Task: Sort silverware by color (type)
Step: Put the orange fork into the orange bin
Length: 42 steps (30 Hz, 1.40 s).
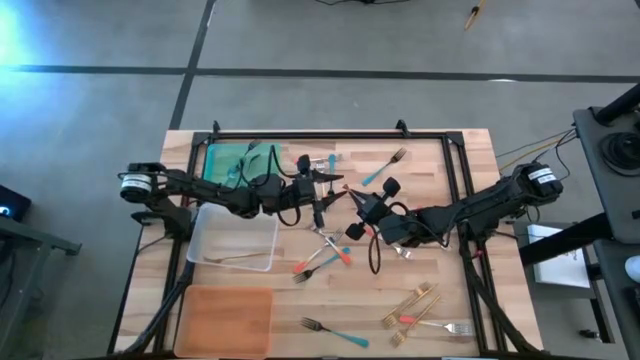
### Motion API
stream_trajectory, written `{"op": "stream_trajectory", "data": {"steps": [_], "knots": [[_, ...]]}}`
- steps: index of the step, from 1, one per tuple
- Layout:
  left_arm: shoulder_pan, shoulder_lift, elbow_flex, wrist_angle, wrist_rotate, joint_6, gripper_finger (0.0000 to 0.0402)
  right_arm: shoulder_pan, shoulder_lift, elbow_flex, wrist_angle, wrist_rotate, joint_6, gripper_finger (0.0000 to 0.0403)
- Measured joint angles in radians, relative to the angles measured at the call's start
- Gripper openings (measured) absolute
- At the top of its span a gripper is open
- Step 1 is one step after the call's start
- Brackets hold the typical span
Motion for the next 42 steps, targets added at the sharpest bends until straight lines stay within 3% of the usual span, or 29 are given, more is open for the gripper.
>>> {"op": "stream_trajectory", "data": {"steps": [11, 20, 34, 42], "knots": [[0.000, 0.001, 0.021, -0.003, 0.000, 0.000, 0.0150, -0.046, 0.018, 0.000, 0.017, 0.000, -0.014, 0.0009], [0.004, 0.001, 0.020, -0.012, -0.001, 0.022, 0.0010, -0.073, 0.026, 0.000, 0.021, -0.003, -0.015, 0.0010], [0.011, -0.007, 0.020, -0.017, 0.000, 0.000, 0.0000, -0.072, 0.026, 0.000, 0.043, -0.012, -0.007, 0.0017], [0.031, -0.052, 0.018, -0.077, -0.018, 0.024, 0.0000, -0.072, 0.026, 0.000, 0.041, -0.015, -0.007, 0.0066]]}}
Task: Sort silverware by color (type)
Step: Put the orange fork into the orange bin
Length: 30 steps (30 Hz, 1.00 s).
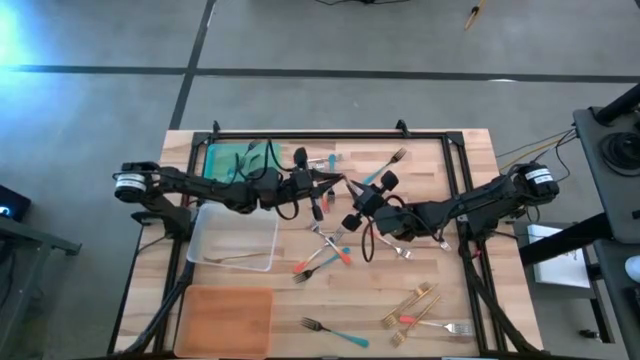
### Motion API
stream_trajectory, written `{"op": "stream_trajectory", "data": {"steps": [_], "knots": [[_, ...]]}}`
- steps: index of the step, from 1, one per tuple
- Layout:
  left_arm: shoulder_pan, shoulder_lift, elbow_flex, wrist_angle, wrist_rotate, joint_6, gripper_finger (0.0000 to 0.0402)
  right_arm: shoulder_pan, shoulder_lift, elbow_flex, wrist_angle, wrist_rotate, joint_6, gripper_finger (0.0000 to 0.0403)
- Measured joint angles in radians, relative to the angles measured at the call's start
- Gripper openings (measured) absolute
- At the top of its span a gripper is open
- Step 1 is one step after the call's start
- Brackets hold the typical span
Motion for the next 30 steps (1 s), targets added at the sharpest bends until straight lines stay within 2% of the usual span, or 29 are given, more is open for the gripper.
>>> {"op": "stream_trajectory", "data": {"steps": [9, 13, 19, 23, 26, 30], "knots": [[0.018, -0.065, 0.000, -0.197, -0.119, 0.077, 0.0000, 0.000, 0.000, 0.000, -0.017, -0.003, -0.002, 0.0109], [0.018, -0.157, 0.000, -0.487, -0.236, 0.086, 0.0000, 0.000, 0.000, 0.000, -0.059, -0.004, 0.009, 0.0111], [-0.015, -0.369, 0.000, -0.971, -0.253, -0.133, 0.0000, -0.002, 0.000, 0.000, -0.088, -0.003, 0.009, 0.0111], [-0.060, -0.500, 0.000, -1.209, -0.255, -0.280, 0.0000, -0.006, 0.000, 0.000, -0.088, -0.003, 0.009, 0.0112], [-0.107, -0.589, 0.000, -1.337, -0.251, -0.391, 0.0000, -0.006, 0.000, 0.000, -0.088, -0.003, 0.009, 0.0112], [-0.191, -0.688, 0.000, -1.416, -0.251, -0.485, 0.0000, -0.006, 0.000, 0.000, -0.089, -0.003, 0.008, 0.0112]]}}
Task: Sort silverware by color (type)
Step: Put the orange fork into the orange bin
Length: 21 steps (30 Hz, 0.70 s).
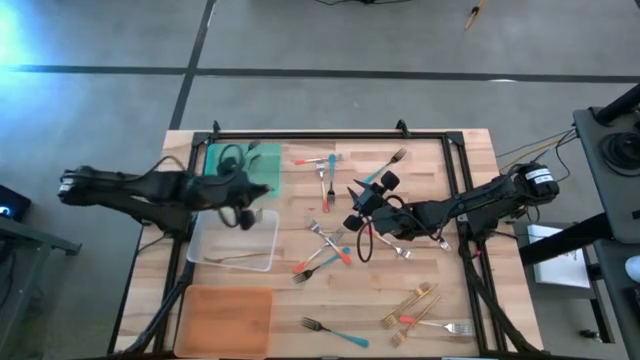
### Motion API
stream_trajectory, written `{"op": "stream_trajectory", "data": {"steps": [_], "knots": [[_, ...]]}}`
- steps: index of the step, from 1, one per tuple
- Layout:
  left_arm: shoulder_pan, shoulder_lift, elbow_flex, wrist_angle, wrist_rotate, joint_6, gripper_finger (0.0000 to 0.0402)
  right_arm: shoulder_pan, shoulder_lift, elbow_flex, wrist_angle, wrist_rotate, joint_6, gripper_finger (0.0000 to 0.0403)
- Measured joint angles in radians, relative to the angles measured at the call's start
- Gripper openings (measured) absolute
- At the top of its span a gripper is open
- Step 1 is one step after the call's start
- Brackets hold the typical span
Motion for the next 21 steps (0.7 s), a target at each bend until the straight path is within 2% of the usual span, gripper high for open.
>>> {"op": "stream_trajectory", "data": {"steps": [9, 15, 21], "knots": [[-0.190, -0.071, 0.000, -0.033, -0.003, -0.132, 0.0000, 0.000, 0.000, 0.000, -0.025, 0.001, -0.005, 0.0112], [-0.207, -0.072, 0.001, -0.191, -0.090, -0.272, 0.0000, 0.000, 0.000, 0.000, -0.036, 0.008, -0.050, 0.0112], [-0.206, -0.072, 0.033, -0.341, -0.129, -0.386, 0.0000, -0.013, 0.000, 0.000, -0.102, 0.008, -0.086, 0.0112]]}}
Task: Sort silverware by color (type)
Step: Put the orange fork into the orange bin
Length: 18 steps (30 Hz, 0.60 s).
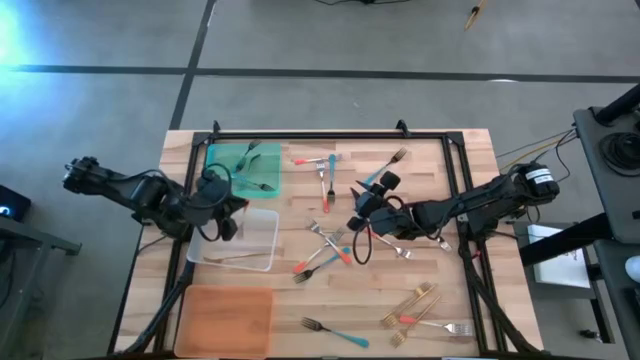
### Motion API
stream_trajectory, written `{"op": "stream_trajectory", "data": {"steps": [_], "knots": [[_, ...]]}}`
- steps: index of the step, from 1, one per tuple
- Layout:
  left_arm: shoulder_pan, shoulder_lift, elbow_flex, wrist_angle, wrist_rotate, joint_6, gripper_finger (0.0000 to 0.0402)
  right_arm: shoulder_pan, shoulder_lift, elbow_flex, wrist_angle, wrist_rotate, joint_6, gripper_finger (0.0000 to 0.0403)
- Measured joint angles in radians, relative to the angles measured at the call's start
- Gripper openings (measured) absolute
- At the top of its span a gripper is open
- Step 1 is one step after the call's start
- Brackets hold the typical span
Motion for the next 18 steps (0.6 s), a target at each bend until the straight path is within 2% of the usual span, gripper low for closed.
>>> {"op": "stream_trajectory", "data": {"steps": [6, 12, 18], "knots": [[-0.001, 0.000, 0.066, -0.158, -0.006, -0.075, 0.0000, -0.070, 0.000, 0.000, 0.004, 0.001, -0.093, 0.0112], [-0.001, 0.001, 0.078, -0.268, 0.097, -0.046, 0.0000, -0.170, 0.000, 0.000, 0.006, 0.000, -0.117, 0.0112], [-0.001, -0.006, 0.078, -0.277, 0.199, -0.028, 0.0000, -0.274, 0.000, 0.000, 0.007, -0.001, -0.091, 0.0111]]}}
